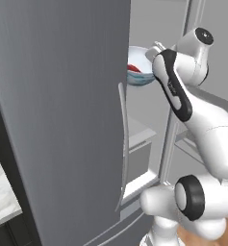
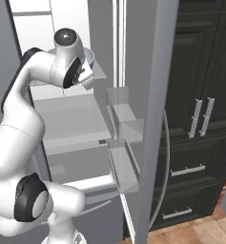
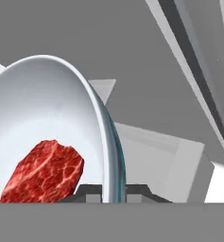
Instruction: Place one of the steaks on the plate and the other in the bowl. Then place the bowl in the fridge.
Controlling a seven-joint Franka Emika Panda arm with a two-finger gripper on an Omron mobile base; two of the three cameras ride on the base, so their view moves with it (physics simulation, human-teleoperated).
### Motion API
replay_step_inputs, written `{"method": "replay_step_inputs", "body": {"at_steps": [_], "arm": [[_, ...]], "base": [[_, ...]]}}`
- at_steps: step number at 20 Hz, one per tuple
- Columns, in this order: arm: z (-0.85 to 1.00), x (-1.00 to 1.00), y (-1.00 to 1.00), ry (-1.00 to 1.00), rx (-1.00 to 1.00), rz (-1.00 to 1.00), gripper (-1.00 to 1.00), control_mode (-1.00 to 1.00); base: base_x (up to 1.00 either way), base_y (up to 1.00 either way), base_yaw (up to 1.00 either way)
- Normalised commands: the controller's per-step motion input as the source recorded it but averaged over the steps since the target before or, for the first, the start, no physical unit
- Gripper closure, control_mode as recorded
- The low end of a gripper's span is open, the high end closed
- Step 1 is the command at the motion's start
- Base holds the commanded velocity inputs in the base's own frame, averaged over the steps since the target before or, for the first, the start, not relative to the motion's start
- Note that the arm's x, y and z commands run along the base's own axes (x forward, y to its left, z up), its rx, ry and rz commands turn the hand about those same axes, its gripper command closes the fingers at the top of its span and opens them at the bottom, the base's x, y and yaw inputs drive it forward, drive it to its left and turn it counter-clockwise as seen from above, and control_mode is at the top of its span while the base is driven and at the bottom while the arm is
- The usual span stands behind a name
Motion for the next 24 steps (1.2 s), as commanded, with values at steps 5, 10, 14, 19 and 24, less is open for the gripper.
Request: {"method": "replay_step_inputs", "body": {"at_steps": [5, 10, 14, 19, 24], "arm": [[0.00, 0.76, 0.07, 0.00, 0.00, 0.03, 1.00, -1.00], [0.00, 0.80, 0.08, 0.04, -0.02, 0.02, 1.00, -1.00], [0.00, 0.71, 0.23, 0.02, -0.08, 0.00, 1.00, -1.00], [0.00, 0.58, 0.20, 0.02, -0.04, 0.00, 1.00, -1.00], [-0.20, 0.46, 0.34, 0.03, -0.01, 0.00, 1.00, -1.00]], "base": [[0.00, 0.00, 0.00], [0.00, 0.00, 0.00], [0.00, 0.00, 0.00], [0.00, 0.00, 0.00], [0.00, 0.00, 0.00]]}}
